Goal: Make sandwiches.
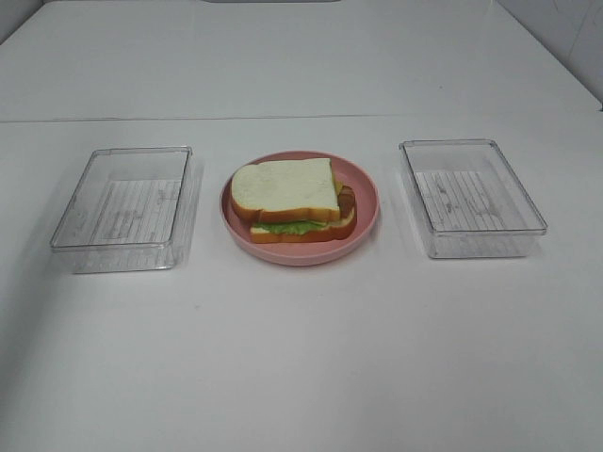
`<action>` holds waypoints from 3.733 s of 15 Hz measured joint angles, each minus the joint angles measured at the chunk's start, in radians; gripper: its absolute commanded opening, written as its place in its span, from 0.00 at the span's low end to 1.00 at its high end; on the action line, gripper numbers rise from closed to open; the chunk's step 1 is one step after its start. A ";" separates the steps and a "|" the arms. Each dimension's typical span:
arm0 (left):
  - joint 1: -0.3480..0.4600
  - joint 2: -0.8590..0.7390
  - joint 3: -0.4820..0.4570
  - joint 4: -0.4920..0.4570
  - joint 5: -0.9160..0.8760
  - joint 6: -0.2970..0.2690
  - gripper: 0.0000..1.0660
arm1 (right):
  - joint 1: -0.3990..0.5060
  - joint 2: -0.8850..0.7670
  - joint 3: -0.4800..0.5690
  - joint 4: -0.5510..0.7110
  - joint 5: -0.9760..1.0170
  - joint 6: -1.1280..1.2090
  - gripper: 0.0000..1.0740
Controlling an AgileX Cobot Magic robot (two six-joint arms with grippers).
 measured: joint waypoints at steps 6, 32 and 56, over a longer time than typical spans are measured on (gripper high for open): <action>0.000 -0.540 0.510 -0.008 -0.124 0.051 0.79 | 0.000 0.000 0.000 0.000 0.000 0.000 0.87; -0.129 -1.632 1.019 -0.055 -0.113 0.099 0.79 | 0.000 0.000 0.000 0.000 0.000 0.000 0.87; -0.111 -1.632 1.019 -0.025 -0.115 0.087 0.79 | 0.000 0.000 0.000 0.000 0.000 0.000 0.87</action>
